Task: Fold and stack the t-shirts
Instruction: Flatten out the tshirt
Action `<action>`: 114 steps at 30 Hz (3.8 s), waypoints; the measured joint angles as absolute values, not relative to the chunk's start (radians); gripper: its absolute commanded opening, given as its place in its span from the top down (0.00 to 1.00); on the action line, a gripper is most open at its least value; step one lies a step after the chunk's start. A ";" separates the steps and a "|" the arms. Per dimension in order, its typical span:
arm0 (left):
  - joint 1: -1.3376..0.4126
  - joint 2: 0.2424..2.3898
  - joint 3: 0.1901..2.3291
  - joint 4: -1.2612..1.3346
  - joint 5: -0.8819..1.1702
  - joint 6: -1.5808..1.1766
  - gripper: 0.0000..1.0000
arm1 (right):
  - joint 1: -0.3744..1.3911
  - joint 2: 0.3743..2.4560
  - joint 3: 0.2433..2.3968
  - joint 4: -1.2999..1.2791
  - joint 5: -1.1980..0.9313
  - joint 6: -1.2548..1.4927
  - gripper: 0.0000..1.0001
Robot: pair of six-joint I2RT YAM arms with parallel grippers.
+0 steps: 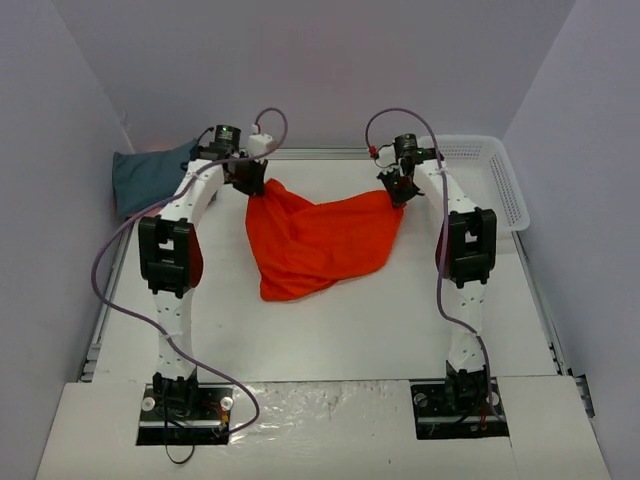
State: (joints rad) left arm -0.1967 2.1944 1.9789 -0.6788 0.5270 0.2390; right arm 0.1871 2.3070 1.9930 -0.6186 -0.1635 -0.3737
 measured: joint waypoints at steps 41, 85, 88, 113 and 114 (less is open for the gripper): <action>0.112 1.196 1.216 -0.740 0.746 0.425 0.14 | 0.370 1.772 1.705 -0.753 -0.467 -0.588 0.33; 0.096 1.285 1.158 -0.759 0.654 0.407 0.11 | 0.379 2.545 2.206 -0.395 0.170 -0.398 1.00; 0.022 1.340 1.185 -0.738 0.660 0.404 0.11 | 0.345 2.473 2.083 -0.402 0.226 -0.382 1.00; -0.757 1.856 1.362 -0.248 0.469 -0.027 0.53 | 0.318 2.051 1.576 -0.424 0.309 -0.280 1.00; -0.758 1.857 1.350 -0.244 0.443 -0.028 0.51 | 0.314 2.051 1.569 -0.423 0.309 -0.280 1.00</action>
